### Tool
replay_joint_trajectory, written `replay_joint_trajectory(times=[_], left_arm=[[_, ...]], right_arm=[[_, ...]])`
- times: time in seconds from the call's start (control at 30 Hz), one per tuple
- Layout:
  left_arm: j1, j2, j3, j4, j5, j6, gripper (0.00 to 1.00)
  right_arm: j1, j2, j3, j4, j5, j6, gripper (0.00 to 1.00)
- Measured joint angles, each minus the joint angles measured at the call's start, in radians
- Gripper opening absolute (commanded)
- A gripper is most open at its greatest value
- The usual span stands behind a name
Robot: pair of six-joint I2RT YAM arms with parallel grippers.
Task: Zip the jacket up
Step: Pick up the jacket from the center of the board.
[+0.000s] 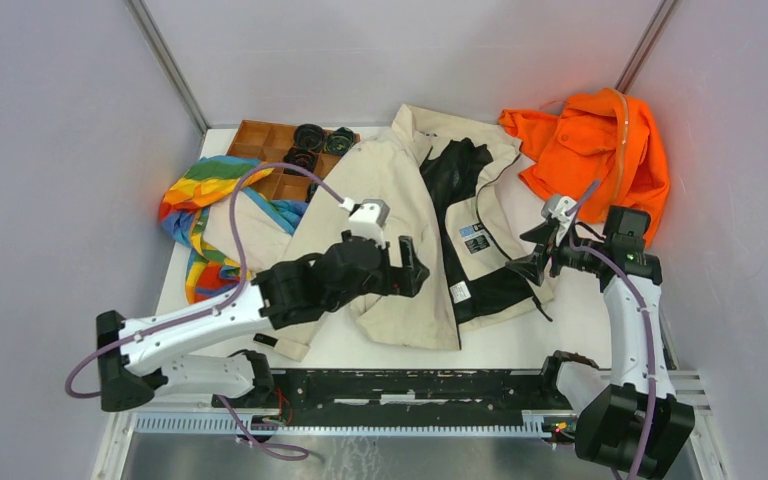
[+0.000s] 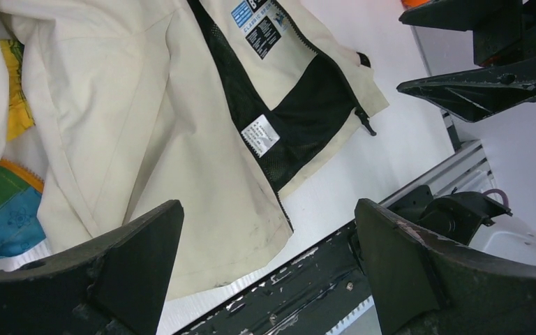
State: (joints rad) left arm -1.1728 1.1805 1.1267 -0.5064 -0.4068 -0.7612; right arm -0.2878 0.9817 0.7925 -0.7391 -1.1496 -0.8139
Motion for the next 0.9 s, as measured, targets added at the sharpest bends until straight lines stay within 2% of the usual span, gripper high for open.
replay_joint_trajectory(times=[0.17, 0.4, 0.7, 0.9], left_arm=[[0.016, -0.148, -0.164, 0.087, 0.005, -0.013, 0.98], [0.019, -0.151, -0.164, 0.069, 0.003, -0.077, 0.93], [0.019, 0.107, 0.059, -0.163, -0.008, -0.137, 0.9], [0.019, 0.271, 0.15, -0.233, -0.001, -0.158, 0.9]], right_arm=[[0.005, -0.006, 0.001, -0.02, 0.008, -0.018, 0.76], [0.007, -0.006, 0.001, -0.044, 0.031, -0.032, 0.76], [0.02, -0.019, -0.039, 0.003, 0.057, 0.017, 0.76], [0.026, -0.018, -0.054, 0.034, 0.062, 0.042, 0.76]])
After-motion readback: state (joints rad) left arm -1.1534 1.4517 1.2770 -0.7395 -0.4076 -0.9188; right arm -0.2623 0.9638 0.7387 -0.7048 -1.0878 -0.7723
